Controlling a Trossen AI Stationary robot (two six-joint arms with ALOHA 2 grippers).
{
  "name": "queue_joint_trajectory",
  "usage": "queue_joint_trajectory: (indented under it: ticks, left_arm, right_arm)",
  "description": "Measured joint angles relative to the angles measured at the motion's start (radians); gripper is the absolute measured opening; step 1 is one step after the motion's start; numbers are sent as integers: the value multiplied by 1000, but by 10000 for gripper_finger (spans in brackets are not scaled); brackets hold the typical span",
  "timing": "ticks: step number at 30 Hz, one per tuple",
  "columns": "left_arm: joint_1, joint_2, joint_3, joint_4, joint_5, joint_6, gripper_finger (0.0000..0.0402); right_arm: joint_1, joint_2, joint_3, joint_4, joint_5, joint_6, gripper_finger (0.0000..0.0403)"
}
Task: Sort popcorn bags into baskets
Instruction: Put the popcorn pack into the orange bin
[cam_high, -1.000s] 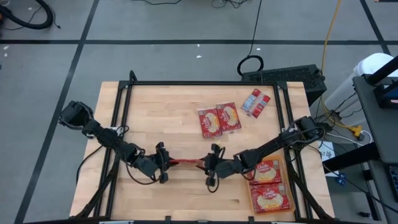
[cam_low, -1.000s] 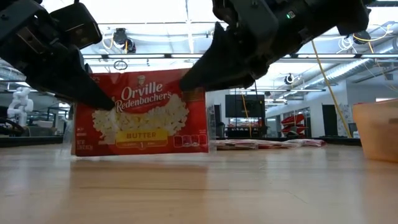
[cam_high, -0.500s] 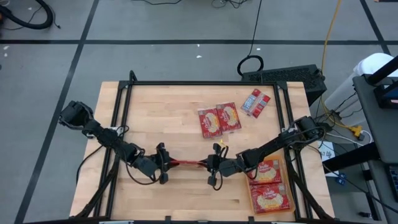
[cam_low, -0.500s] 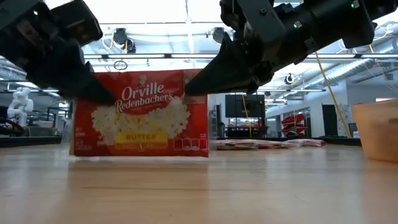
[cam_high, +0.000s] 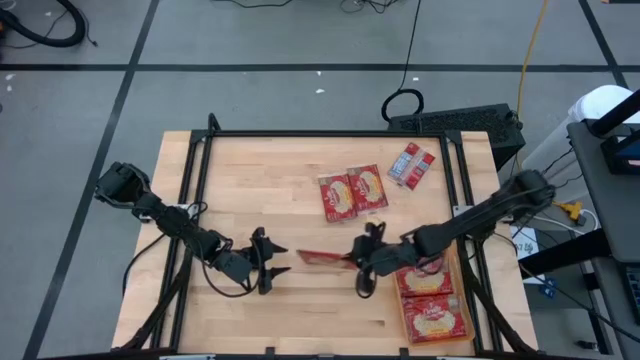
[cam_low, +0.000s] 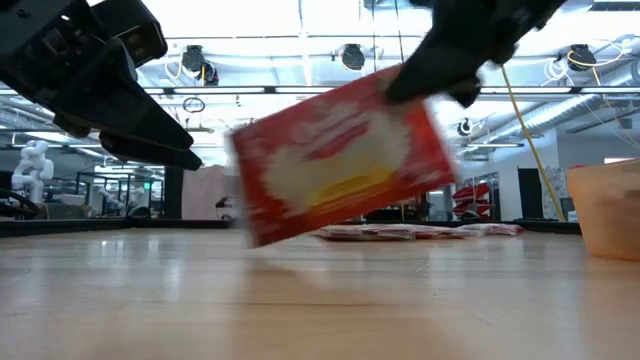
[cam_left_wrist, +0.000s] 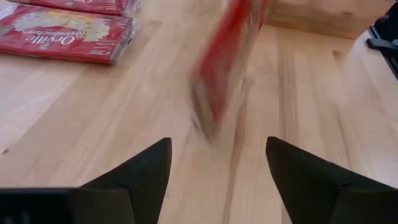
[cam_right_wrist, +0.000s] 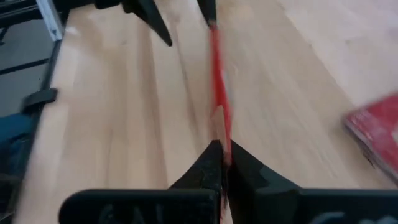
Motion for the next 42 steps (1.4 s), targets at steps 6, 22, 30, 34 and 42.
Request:
queue_joint_trajectory:
  ticks: [6,22,30,34,42]
  left_arm:
    - [0,0,0,-18,-1,-8,263]
    - [-7,0,0,-18,9,-33,205]
    - [-7,0,0,-21,11,-29,196]
    - [-7,0,0,-21,11,-29,202]
    - [-7,0,0,-21,11,-30,195]
  right_arm:
    - [47,-204,12,-250,-88,223,0]
    - [227,-421,271,-861,-227,743,0]
    - [297,-501,301,-1093,-273,966,0]
    - [317,-516,301,-1121,-348,1029,0]
    - [343,-518,301,-1166,-388,1093,0]
